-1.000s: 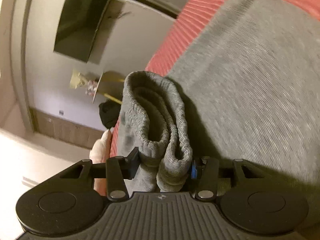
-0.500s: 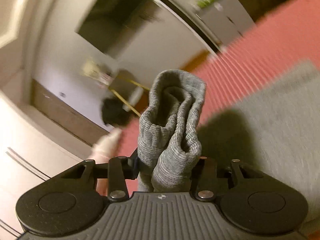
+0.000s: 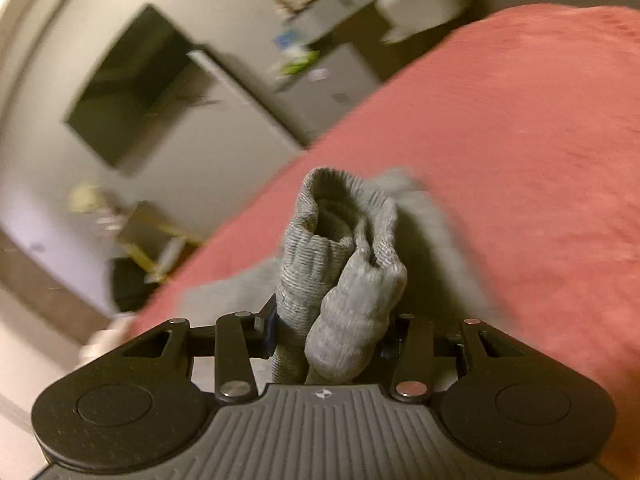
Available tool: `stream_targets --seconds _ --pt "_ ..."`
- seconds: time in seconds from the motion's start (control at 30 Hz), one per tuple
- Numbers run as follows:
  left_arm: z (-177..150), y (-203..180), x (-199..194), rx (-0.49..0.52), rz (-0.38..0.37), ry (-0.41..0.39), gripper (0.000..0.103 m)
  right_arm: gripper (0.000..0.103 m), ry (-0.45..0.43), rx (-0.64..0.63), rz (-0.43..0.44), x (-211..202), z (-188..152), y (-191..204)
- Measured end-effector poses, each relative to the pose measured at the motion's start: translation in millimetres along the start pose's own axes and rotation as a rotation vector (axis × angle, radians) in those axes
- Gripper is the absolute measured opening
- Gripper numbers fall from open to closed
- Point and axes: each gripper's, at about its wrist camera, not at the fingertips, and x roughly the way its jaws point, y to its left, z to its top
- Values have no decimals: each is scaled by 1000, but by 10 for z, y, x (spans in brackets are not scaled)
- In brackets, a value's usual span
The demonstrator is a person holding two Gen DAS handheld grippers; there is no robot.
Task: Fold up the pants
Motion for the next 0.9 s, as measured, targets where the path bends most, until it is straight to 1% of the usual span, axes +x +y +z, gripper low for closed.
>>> stream_targets --seconds 0.03,0.1,0.13,0.17,0.2,0.23,0.3,0.33,0.37,0.4,0.47,0.5,0.53,0.6,0.63,0.67,0.7,0.73,0.77,0.83,0.87,0.9 --pt "-1 -4 9 2 4 1 95 44 1 11 4 56 -12 -41" --pt "-2 -16 26 8 10 4 95 51 25 73 24 98 -37 -159" --pt "-2 -19 31 12 12 4 95 60 45 104 41 136 -32 -148" --pt "0 -21 36 14 12 3 95 75 65 134 86 161 -30 -172" --pt "2 -21 42 14 14 3 95 81 73 145 112 158 -18 -168" --pt "4 -20 44 15 14 4 95 85 72 135 120 135 -34 -129" --pt "8 -23 52 17 18 6 95 84 89 106 80 171 -2 -74" --pt "6 -26 52 20 19 6 95 73 99 102 57 192 -21 -67" --pt "5 -32 51 24 21 6 95 43 108 101 26 204 6 -18" --pt "5 -35 53 27 23 6 95 42 124 104 23 194 46 37" --pt "4 -32 53 29 23 6 95 41 120 113 54 101 95 116" --pt "5 -30 53 28 23 6 95 40 103 105 95 -9 145 180" --pt "6 -31 54 29 24 6 95 40 77 115 160 -98 178 229" --pt "8 -35 56 32 27 7 95 40 21 192 337 -241 234 207" --pt "11 -35 58 33 27 8 95 40 -8 207 384 -283 252 179" --pt "13 -36 59 33 28 10 95 40 -40 188 392 -332 257 141" --pt "16 -34 62 33 28 11 95 41 -65 148 367 -355 254 114" --pt "16 -33 65 34 28 12 95 41 -82 91 305 -364 222 77" --pt "16 -34 65 35 29 13 95 41 -78 42 231 -332 185 40" --pt "15 -38 66 39 32 15 95 43 -17 -29 46 -141 75 -77" --pt "13 -41 64 42 33 15 95 43 49 -38 -46 4 12 -159" --pt "11 -42 62 44 34 16 95 43 68 -32 -56 73 -48 -240"
